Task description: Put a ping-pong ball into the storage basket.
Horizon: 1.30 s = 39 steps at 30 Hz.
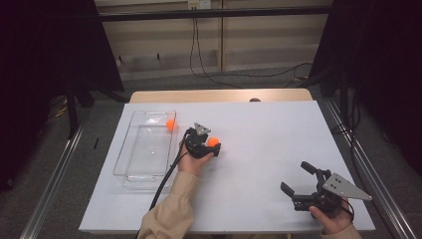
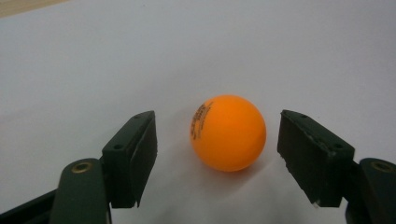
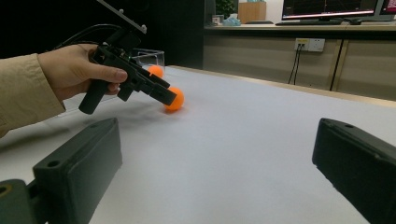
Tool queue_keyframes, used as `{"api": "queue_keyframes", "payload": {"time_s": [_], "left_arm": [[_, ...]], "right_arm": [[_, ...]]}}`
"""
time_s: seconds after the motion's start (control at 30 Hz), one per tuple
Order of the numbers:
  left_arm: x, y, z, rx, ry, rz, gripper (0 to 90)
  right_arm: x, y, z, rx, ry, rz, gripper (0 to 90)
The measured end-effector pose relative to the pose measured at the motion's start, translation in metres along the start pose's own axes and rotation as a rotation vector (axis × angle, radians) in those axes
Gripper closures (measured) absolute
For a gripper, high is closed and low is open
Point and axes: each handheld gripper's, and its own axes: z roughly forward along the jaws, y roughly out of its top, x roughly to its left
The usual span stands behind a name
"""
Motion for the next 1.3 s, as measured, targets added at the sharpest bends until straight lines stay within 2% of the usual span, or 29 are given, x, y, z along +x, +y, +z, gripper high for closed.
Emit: {"api": "queue_keyframes", "payload": {"time_s": [0.07,0.1,0.2,0.3,0.37,0.4,0.73,0.8,0.83,0.87,0.93,1.03,1.13,1.3], "left_arm": [[0.000,0.000,0.000,-0.004,-0.009,0.001,32.5],[-0.002,0.000,0.002,-0.020,-0.006,-0.020,33.5],[-0.001,0.000,0.003,-0.010,-0.008,-0.019,35.9],[0.001,0.000,0.004,0.007,-0.012,0.004,38.4],[-0.002,-0.001,0.005,-0.004,-0.012,-0.021,39.5],[-0.001,-0.001,0.005,0.003,-0.016,-0.009,40.1],[-0.001,-0.001,0.011,-0.005,-0.035,-0.042,46.1],[-0.001,0.000,0.010,0.015,-0.036,-0.028,48.1],[-0.002,0.000,0.011,0.003,-0.041,-0.038,49.3],[-0.001,0.000,0.011,0.012,-0.038,-0.015,50.6],[-0.001,0.000,0.010,0.019,-0.035,-0.027,50.9],[0.000,0.000,0.009,0.026,-0.029,-0.023,51.0],[-0.002,0.000,0.009,0.016,-0.030,-0.043,51.0],[-0.001,0.000,0.007,0.019,-0.047,-0.035,51.0]], "right_arm": [[0.000,0.000,0.000,0.000,0.001,-0.002,1.2],[0.000,0.000,0.000,0.001,0.001,-0.002,1.2],[0.000,0.000,0.000,0.000,0.001,-0.001,1.2],[0.000,0.000,0.000,0.002,0.000,-0.001,1.2],[0.000,0.000,0.000,0.001,-0.001,0.001,1.2],[0.000,0.000,0.000,0.001,-0.001,0.001,1.2],[0.000,0.000,0.000,0.001,0.000,0.003,1.2],[0.000,0.000,0.000,0.002,0.001,0.003,1.2],[0.000,0.000,0.000,0.003,-0.001,0.002,1.2],[0.000,0.000,0.000,0.001,-0.001,0.003,1.2],[0.000,0.000,-0.001,0.000,0.001,0.003,1.2],[0.000,0.000,0.000,0.002,0.001,0.004,1.2],[0.000,0.000,0.000,0.001,0.002,0.003,1.2],[0.000,0.000,0.000,0.002,0.001,0.003,1.2]]}}
